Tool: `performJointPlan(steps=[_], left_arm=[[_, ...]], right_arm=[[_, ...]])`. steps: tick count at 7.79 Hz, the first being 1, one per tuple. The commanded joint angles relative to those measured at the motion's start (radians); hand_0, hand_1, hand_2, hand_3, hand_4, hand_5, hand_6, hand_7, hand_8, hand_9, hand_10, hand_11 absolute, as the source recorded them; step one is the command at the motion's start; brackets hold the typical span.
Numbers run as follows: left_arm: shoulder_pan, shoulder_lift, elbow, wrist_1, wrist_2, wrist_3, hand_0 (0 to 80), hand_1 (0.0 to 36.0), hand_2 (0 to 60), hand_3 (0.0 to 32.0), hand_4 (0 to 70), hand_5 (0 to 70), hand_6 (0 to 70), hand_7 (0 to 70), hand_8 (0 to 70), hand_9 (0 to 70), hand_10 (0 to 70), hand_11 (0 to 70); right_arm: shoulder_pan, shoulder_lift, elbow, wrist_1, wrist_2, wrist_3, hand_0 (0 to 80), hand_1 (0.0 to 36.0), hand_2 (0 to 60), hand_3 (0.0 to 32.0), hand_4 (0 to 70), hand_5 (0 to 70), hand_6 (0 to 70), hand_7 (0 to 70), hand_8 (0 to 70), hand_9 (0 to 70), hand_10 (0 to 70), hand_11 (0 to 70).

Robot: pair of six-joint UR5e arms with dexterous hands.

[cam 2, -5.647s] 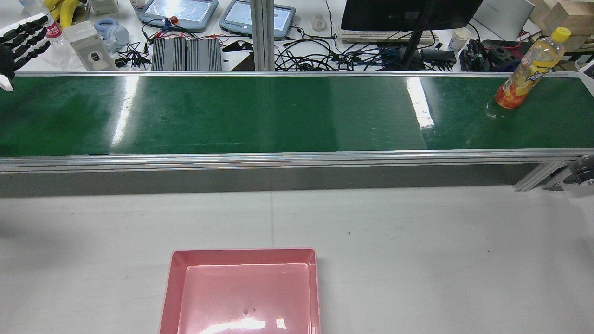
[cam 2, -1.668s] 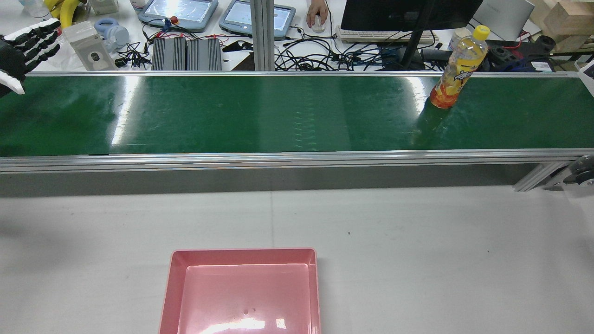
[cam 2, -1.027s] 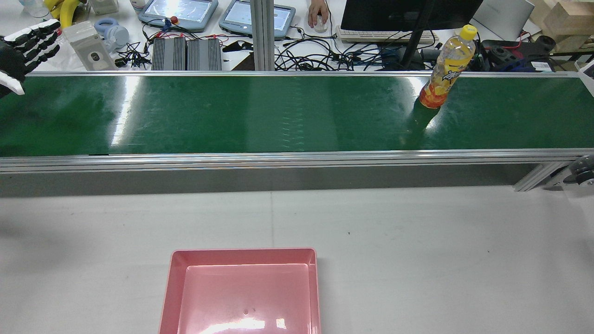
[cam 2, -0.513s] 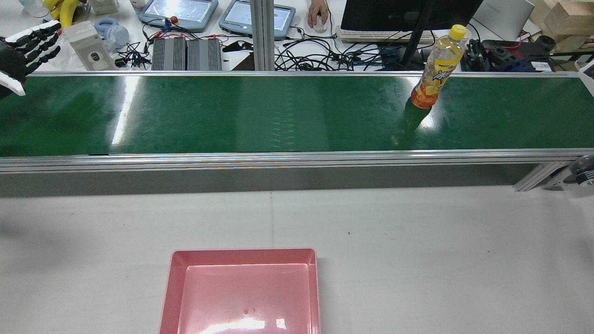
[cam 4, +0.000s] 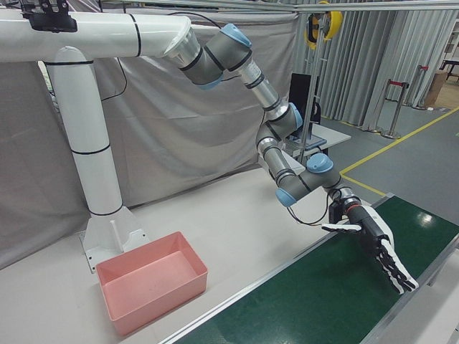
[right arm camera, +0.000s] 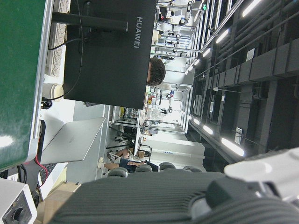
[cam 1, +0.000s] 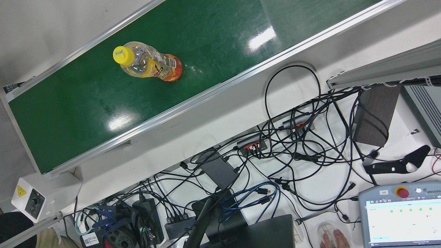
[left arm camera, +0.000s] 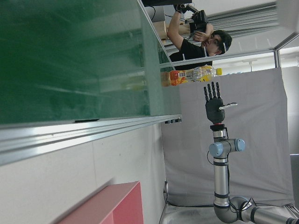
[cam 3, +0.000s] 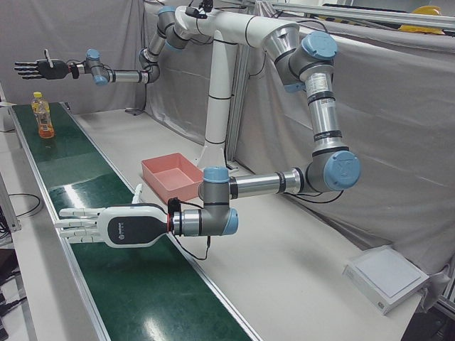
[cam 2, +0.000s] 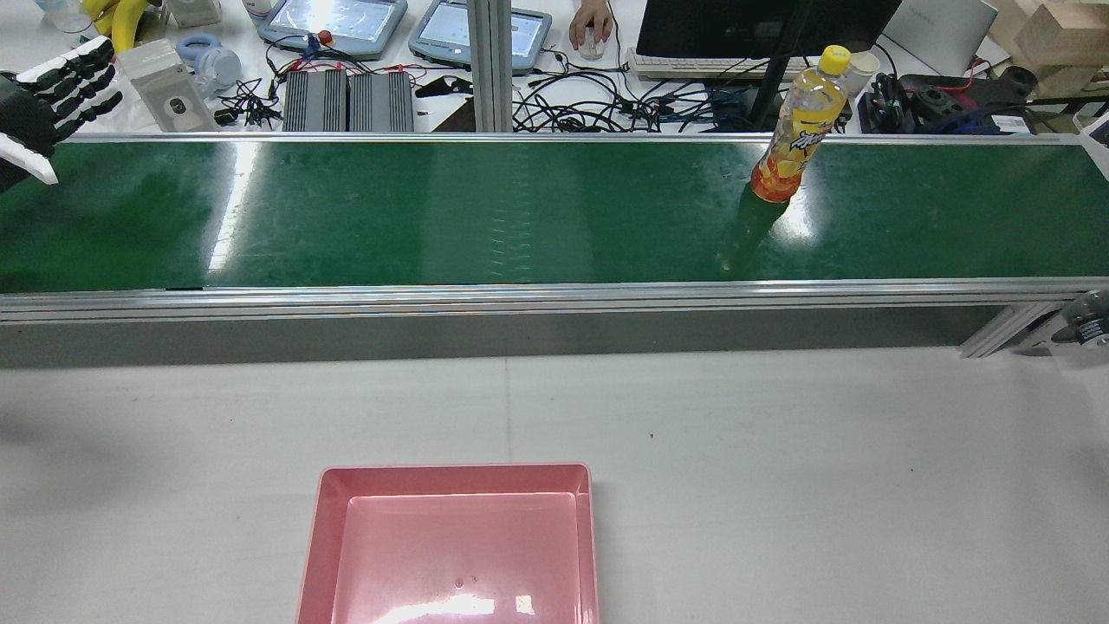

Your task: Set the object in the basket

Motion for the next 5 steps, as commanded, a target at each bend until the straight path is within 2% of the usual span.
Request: performJointPlan(steps=[1,4,5], left_arm=[[-0.001,0.001,-0.001,0.001,-0.002,-0.003,58.0,3.8,0.0,0.0,9.3,0.5,0.0,0.0,0.0,0.0,2.5,5.3],[-0.001,0.002,0.004,-0.053,-0.005,-0.003,57.9,4.4,0.0,0.0,8.5,3.7,0.0,0.0,0.0,0.0,3.2,6.3],[0.004,0.001,0.007,-0.053,-0.032,-0.006,58.3,4.5,0.0,0.0,8.9,4.7,0.0,0.0,0.0,0.0,3.0,6.0]], right_arm=[[0.0,0.0,0.0,0.001,0.0,0.001,0.0,0.0,0.0,0.0,0.0,0.0,0.0,0.0,0.0,0.0,0.0,0.0],[0.0,0.0,-0.001,0.0,0.0,-0.001,0.0,0.0,0.0,0.0,0.0,0.0,0.0,0.0,0.0,0.0,0.0,0.0],[0.0,-0.001,-0.001,0.0,0.0,-0.001,0.0,0.0,0.0,0.0,0.0,0.0,0.0,0.0,0.0,0.0,0.0,0.0]])
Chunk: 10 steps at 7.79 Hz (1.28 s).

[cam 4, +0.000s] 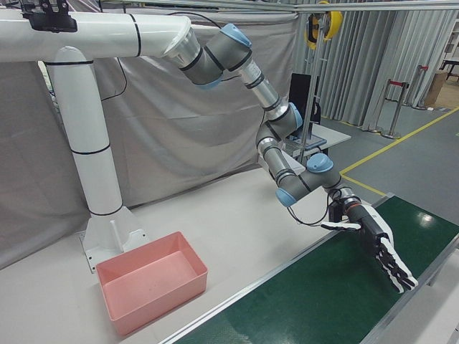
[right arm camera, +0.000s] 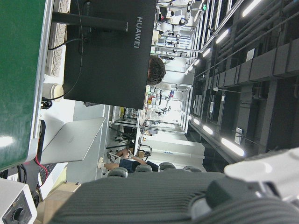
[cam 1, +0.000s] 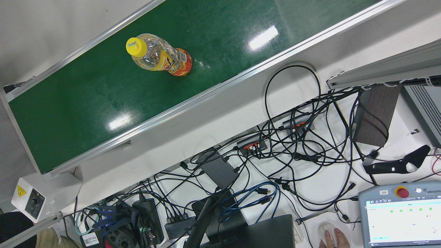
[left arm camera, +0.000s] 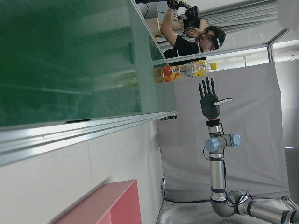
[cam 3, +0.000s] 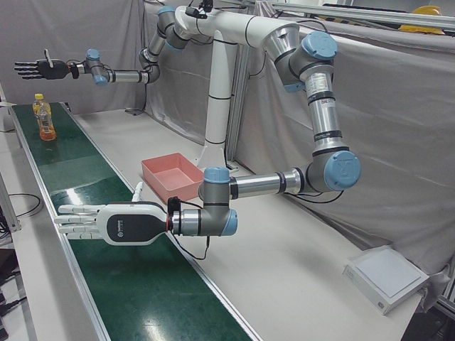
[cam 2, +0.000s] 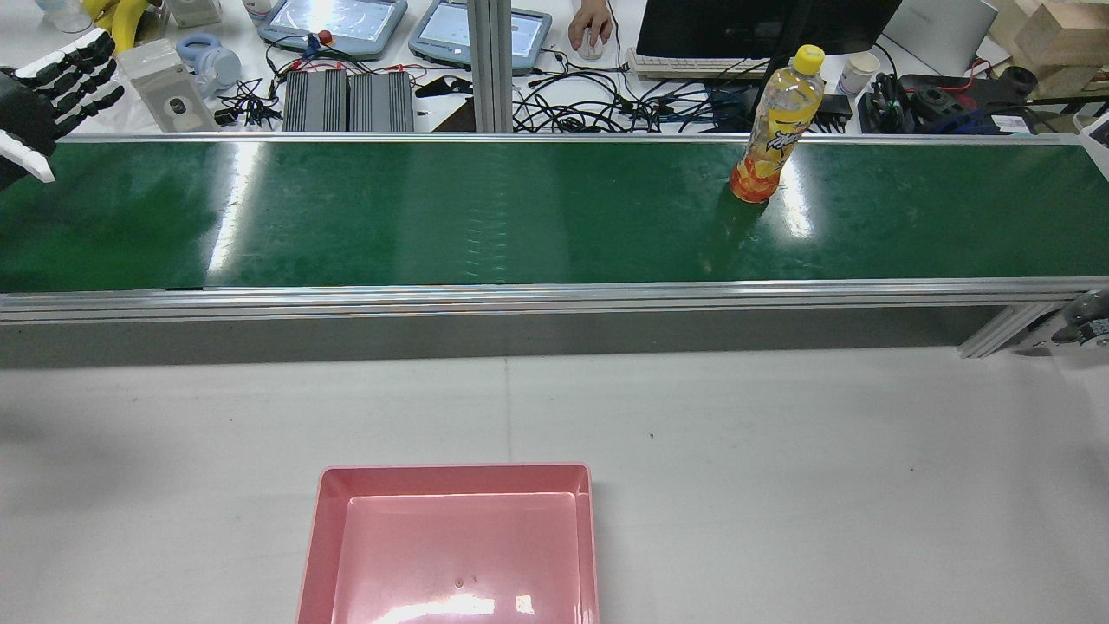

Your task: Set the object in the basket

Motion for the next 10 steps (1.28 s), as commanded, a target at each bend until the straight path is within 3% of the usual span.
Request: performJointPlan(steps=[1,10], left_arm=[[0.012,-0.001,-0.003,0.001,-0.036,-0.013,58.2,4.5,0.0,0.0,8.9,4.8,0.0,0.0,0.0,0.0,2.4,5.1],[0.013,0.001,-0.011,0.018,-0.037,-0.019,57.4,3.4,0.0,0.0,9.0,5.0,0.0,0.0,0.0,0.0,1.6,4.0]], right_arm=[[0.0,0.0,0.0,-0.001,0.0,0.0,0.0,0.0,0.0,0.0,0.0,0.0,0.0,0.0,0.0,0.0,0.0,0.0],[0.0,0.0,-0.002,-0.001,0.0,0.0,0.0,0.0,0.0,0.0,0.0,0.0,0.0,0.0,0.0,0.0,0.0,0.0]])
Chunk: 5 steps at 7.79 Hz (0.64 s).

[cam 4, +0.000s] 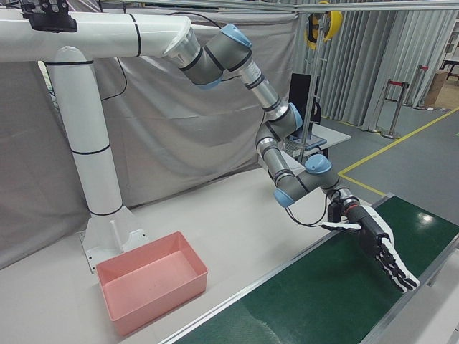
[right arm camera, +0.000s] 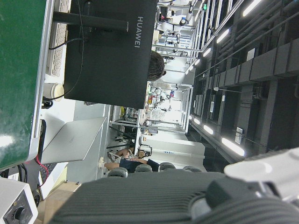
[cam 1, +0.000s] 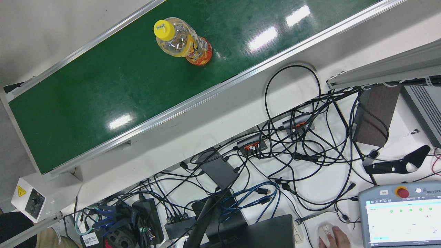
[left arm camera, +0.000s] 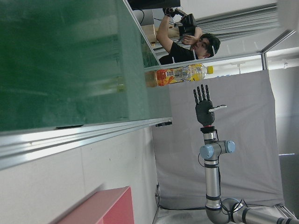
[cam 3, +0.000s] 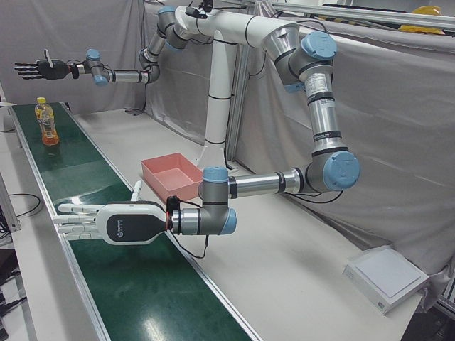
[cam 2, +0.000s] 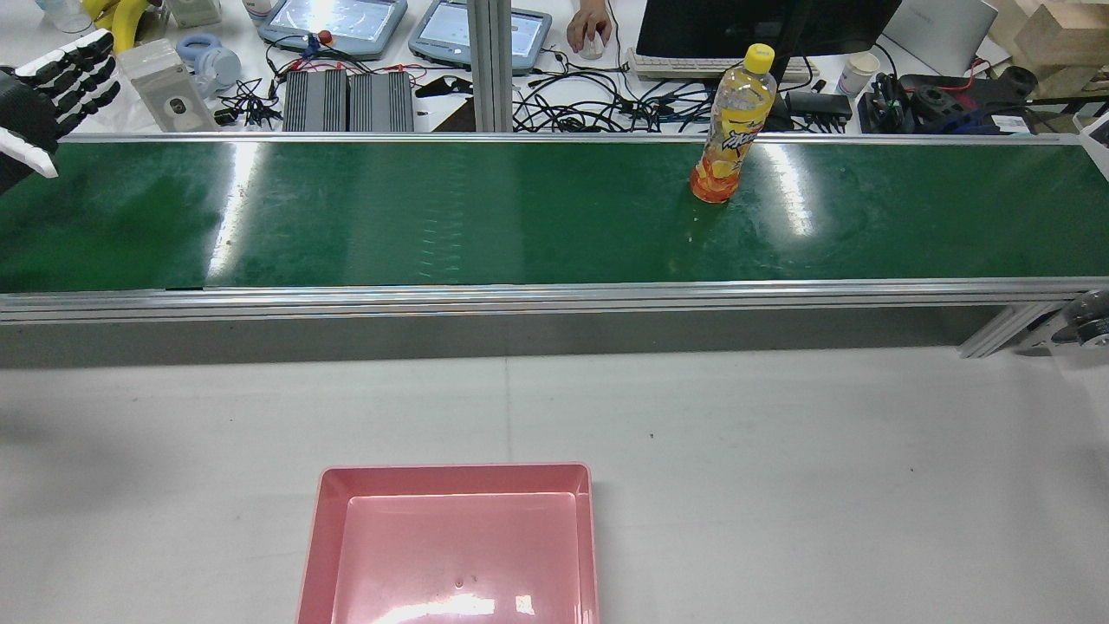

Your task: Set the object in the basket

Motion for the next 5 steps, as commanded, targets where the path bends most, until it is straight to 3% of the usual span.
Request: performJointPlan(steps=[1,5], left_arm=[[-0.002,0.004,-0.002,-0.005,-0.002,-0.006,58.0,3.7,0.0,0.0,9.3,5.2,0.0,0.0,0.0,0.0,1.8,4.2],[0.0,0.007,-0.002,-0.006,-0.002,-0.018,57.2,3.7,0.0,0.0,9.3,6.2,0.0,0.0,0.0,0.0,2.3,5.0]], right_arm=[[0.0,-0.001,0.0,0.001,0.0,0.0,0.0,0.0,0.0,0.0,0.0,0.0,0.0,0.0,0.0,0.0,0.0,0.0],[0.0,0.001,0.0,0.0,0.0,0.0,0.0,0.0,0.0,0.0,0.0,0.0,0.0,0.0,0.0,0.0,0.0,0.0]])
